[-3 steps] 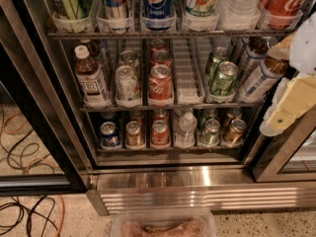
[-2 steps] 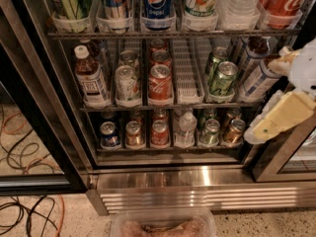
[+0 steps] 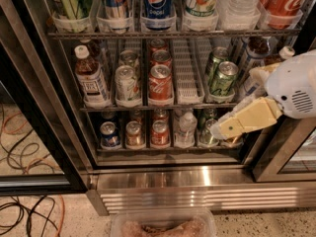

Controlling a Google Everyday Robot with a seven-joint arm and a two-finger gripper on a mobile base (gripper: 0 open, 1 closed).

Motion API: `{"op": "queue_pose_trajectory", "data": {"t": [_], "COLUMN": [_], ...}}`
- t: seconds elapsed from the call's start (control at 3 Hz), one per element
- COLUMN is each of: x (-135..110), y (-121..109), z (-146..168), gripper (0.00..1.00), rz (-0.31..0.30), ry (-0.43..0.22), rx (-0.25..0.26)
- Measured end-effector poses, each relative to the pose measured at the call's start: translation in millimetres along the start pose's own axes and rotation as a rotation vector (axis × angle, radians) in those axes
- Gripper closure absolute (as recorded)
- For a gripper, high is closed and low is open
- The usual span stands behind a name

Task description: Pick water bottle from bottom shelf of fridge

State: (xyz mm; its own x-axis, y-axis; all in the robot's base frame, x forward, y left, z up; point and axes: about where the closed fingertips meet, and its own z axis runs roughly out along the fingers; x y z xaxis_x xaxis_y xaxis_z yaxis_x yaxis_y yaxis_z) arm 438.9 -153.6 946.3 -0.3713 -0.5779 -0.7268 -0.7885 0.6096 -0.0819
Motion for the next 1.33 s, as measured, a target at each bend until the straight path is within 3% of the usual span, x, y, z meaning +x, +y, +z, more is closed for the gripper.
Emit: {"op": "queue_pose_trajectory", "data": {"t": [0.33, 0.67, 1.0, 1.33], "x": [1.2, 22.9, 67.3, 67.0], "y": [9.9, 30.3, 54.1, 54.1], "z": [1.6, 24.8, 59.9, 59.8], "gripper": [0.0, 0.0, 0.0, 0.0], "rz": [-0.051, -0.112, -0.168, -0.169], "ry": [0.045, 0.099, 0.183, 0.182], "rx": [0.003, -0.008, -0.001, -0.001]}}
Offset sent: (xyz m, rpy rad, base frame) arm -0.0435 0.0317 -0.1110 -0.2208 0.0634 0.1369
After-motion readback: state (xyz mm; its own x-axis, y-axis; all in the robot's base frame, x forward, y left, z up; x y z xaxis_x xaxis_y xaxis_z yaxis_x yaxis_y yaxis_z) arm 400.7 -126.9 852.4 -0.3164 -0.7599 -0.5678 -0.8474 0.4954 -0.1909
